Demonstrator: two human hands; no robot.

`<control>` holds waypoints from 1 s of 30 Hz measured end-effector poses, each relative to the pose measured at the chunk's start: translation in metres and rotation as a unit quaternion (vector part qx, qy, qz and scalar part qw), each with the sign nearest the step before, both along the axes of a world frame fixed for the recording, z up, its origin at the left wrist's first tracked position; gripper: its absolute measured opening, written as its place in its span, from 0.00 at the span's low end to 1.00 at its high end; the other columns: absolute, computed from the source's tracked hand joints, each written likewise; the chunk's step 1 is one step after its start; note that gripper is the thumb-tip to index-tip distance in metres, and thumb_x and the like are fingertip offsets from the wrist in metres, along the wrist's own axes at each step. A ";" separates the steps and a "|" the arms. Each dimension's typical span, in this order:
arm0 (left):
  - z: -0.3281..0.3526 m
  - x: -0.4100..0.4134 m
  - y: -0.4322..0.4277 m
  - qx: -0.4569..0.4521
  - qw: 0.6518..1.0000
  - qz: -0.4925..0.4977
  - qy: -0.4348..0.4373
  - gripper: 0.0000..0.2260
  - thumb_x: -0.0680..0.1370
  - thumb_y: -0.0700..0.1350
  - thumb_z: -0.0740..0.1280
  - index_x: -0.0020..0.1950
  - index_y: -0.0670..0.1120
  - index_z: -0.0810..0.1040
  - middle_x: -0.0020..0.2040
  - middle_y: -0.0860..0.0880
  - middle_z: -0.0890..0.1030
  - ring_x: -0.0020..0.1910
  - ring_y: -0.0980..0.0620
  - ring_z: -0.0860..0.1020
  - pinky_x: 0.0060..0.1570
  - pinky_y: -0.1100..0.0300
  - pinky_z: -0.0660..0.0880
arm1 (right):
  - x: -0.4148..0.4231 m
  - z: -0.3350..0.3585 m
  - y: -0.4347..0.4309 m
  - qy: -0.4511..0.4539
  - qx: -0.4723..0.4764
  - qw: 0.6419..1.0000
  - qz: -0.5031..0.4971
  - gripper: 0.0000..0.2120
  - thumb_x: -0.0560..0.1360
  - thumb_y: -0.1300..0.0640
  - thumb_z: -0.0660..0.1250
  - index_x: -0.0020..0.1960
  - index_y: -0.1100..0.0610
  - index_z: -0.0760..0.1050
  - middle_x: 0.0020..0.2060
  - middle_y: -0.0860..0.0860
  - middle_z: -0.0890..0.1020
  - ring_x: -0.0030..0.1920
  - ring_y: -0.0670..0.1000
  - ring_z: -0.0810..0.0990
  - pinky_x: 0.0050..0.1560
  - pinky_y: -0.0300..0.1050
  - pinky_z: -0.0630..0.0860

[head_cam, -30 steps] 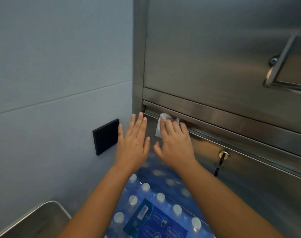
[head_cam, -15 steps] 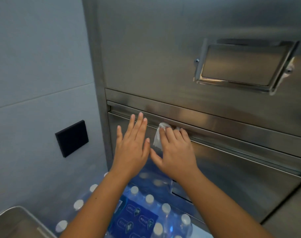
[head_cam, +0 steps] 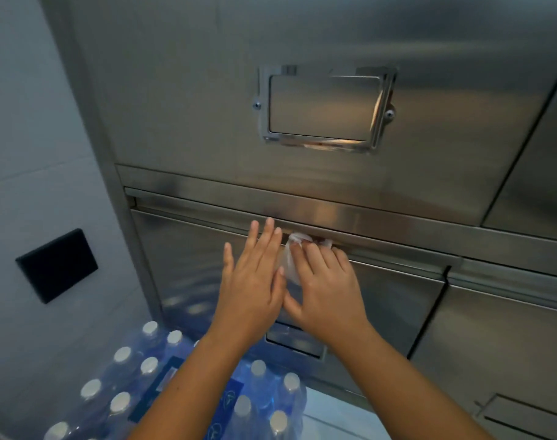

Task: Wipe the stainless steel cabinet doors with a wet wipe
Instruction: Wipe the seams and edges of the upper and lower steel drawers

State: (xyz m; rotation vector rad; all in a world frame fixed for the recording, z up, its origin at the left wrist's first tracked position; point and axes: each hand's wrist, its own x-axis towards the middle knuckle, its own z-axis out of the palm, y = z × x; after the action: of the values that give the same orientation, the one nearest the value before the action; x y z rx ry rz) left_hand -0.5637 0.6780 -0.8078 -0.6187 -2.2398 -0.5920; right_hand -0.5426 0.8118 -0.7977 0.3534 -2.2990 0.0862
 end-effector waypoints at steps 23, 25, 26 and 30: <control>-0.006 0.053 0.133 -0.044 0.993 -0.109 0.018 0.24 0.76 0.46 0.54 0.72 0.43 0.61 0.73 0.44 0.64 0.72 0.49 0.57 0.61 0.34 0.51 | 0.079 -0.007 0.125 -0.004 0.031 0.992 -0.125 0.25 0.72 0.49 0.59 0.63 0.64 0.75 0.58 0.59 0.78 0.58 0.59 0.77 0.62 0.55 0.64; -0.008 0.057 0.138 -0.050 0.992 -0.113 0.015 0.25 0.76 0.46 0.54 0.73 0.42 0.62 0.74 0.45 0.63 0.73 0.49 0.57 0.61 0.35 0.52 | 0.084 -0.009 0.130 -0.008 0.026 0.990 -0.137 0.26 0.72 0.49 0.59 0.64 0.63 0.74 0.59 0.59 0.78 0.60 0.59 0.76 0.63 0.55 0.63; -0.008 0.058 0.141 -0.054 0.992 -0.116 0.013 0.25 0.76 0.46 0.54 0.73 0.42 0.63 0.74 0.45 0.63 0.73 0.49 0.57 0.61 0.36 0.52 | 0.086 -0.009 0.133 -0.010 0.025 0.989 -0.144 0.26 0.72 0.49 0.58 0.64 0.64 0.74 0.59 0.59 0.78 0.61 0.59 0.76 0.64 0.55 0.62; -0.011 0.063 0.152 -0.069 0.990 -0.126 0.006 0.25 0.76 0.47 0.54 0.72 0.41 0.67 0.73 0.44 0.65 0.72 0.49 0.58 0.61 0.34 0.52 | 0.095 -0.013 0.144 -0.006 0.016 0.986 -0.167 0.27 0.72 0.48 0.58 0.64 0.64 0.75 0.60 0.60 0.78 0.62 0.60 0.76 0.63 0.56 0.62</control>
State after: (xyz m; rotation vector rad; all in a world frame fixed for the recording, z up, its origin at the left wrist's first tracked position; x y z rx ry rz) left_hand -0.5002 0.8301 -0.8186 -0.9847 -2.2198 -0.5569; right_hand -0.4473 0.9558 -0.8104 -0.0195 -2.3405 -0.1164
